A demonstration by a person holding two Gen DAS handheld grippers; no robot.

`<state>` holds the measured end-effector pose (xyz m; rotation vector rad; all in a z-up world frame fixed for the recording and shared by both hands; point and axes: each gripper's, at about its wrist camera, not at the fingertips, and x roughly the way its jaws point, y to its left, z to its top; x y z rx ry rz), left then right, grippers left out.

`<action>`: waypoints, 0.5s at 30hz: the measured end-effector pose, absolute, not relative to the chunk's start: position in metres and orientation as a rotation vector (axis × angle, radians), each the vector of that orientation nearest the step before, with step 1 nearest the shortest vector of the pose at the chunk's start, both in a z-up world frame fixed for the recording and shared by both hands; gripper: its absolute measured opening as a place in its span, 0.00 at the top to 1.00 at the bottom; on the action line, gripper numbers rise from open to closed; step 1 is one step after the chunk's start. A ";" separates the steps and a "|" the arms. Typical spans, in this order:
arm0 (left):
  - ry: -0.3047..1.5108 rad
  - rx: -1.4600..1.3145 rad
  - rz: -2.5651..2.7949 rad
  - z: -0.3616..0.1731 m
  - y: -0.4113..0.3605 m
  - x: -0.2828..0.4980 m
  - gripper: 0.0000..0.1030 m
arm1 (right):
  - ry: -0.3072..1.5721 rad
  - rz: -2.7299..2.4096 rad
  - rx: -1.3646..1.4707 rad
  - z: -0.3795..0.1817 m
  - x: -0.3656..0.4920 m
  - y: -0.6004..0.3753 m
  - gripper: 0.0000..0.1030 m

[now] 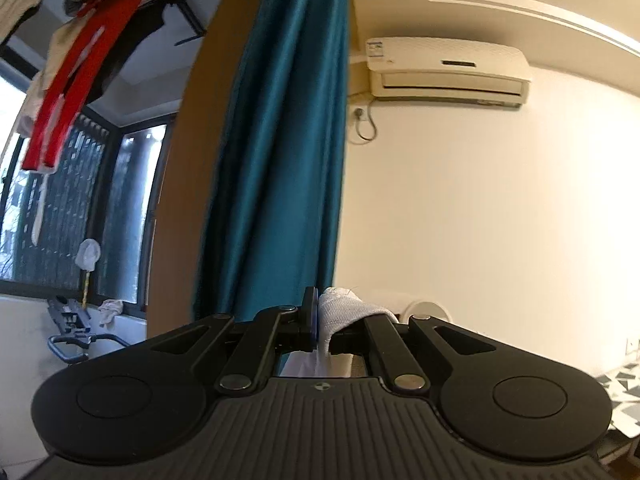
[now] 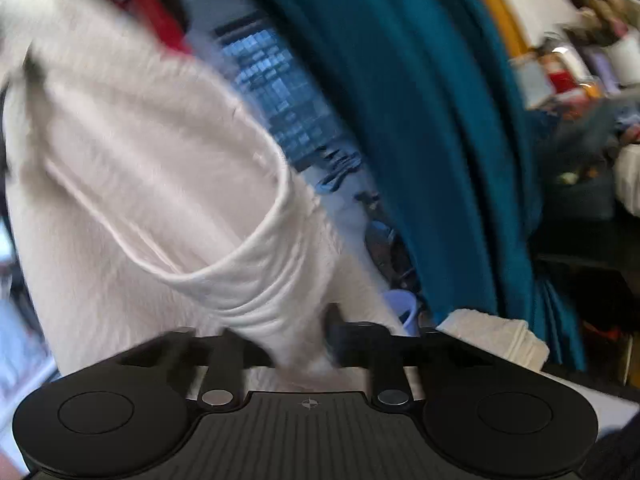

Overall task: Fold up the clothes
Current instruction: 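Carry the held jacket with both grippers across the room toward the bed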

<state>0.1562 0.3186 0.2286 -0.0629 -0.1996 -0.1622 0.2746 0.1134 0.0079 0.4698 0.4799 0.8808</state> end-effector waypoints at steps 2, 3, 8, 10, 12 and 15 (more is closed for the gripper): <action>-0.221 -0.080 -0.166 0.229 0.327 0.154 0.96 | 0.446 0.793 0.556 0.019 0.267 0.091 0.91; -0.233 -0.086 -0.170 0.229 0.331 0.153 0.96 | 0.428 0.751 0.617 0.025 0.263 0.076 0.91; -0.287 -0.126 -0.245 0.233 0.338 0.161 0.96 | 0.262 0.559 0.756 0.077 0.232 0.014 0.93; -0.308 -0.164 -0.297 0.235 0.337 0.169 0.96 | 0.181 0.502 0.789 0.101 0.211 -0.008 0.93; -0.323 -0.197 -0.356 0.236 0.333 0.176 0.96 | 0.093 0.445 0.794 0.127 0.182 -0.032 0.93; -0.350 -0.233 -0.460 0.244 0.316 0.189 0.96 | -0.041 0.349 0.720 0.173 0.145 -0.067 0.94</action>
